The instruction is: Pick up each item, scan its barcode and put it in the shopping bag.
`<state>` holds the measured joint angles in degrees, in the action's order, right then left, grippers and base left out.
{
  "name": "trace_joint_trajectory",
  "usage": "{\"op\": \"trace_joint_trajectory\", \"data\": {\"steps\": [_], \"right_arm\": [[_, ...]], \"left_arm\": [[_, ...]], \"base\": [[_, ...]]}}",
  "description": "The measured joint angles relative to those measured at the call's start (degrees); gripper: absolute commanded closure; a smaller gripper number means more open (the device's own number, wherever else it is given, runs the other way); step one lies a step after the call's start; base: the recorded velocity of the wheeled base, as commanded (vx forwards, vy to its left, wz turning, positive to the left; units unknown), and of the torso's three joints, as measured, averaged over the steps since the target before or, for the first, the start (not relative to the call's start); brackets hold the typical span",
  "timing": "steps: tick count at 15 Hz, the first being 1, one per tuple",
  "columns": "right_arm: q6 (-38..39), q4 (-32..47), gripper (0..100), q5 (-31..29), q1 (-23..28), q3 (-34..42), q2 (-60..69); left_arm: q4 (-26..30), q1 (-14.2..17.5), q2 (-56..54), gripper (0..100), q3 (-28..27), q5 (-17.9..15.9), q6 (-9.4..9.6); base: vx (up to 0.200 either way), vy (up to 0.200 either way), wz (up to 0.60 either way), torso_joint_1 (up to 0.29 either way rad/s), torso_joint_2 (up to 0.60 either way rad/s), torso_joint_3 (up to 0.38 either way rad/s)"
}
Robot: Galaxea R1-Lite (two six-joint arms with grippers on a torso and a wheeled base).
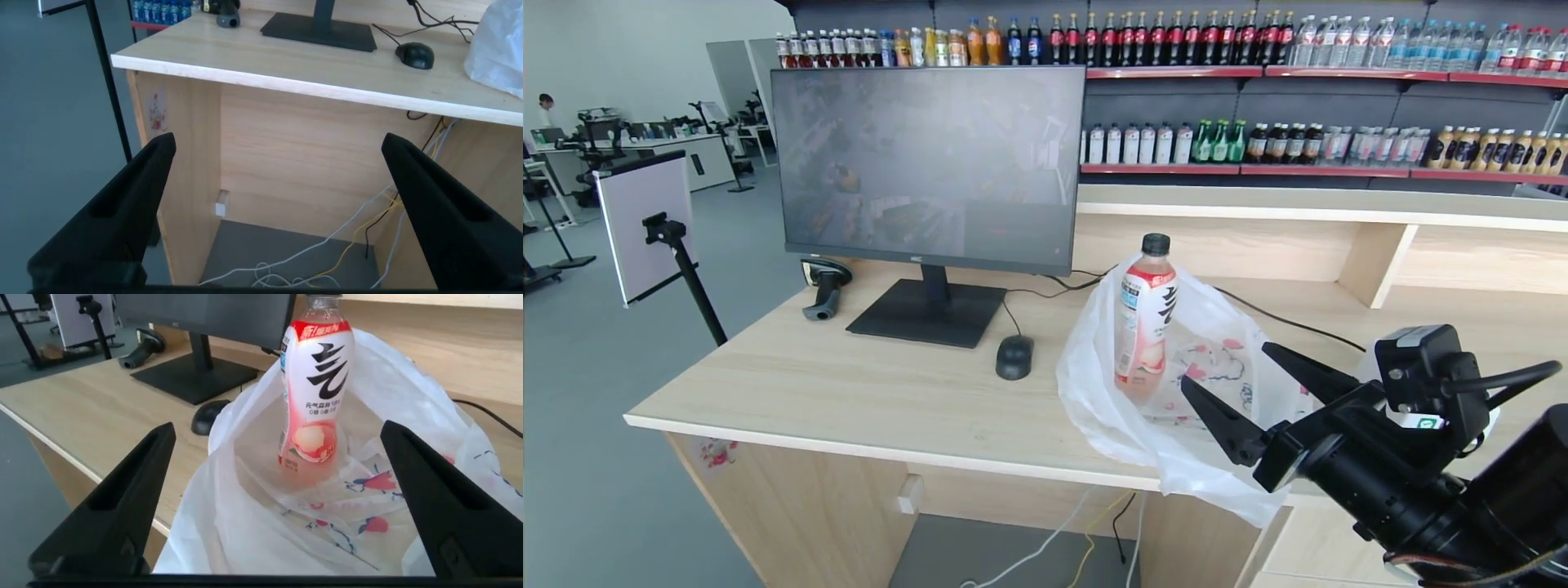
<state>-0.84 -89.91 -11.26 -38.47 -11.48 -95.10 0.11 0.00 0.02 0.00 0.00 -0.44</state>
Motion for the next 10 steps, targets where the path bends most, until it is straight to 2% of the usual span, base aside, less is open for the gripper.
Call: {"op": "trace_joint_trajectory", "data": {"steps": [10], "right_arm": [[0.3, 0.0, 0, 0.0, 0.1, 2.1, 2.0]], "left_arm": [[0.1, 0.0, 0.0, 0, 0.0, 0.0, 0.01]], "base": [[0.000, -0.200, 0.00, 0.002, 0.00, 0.001]]}}
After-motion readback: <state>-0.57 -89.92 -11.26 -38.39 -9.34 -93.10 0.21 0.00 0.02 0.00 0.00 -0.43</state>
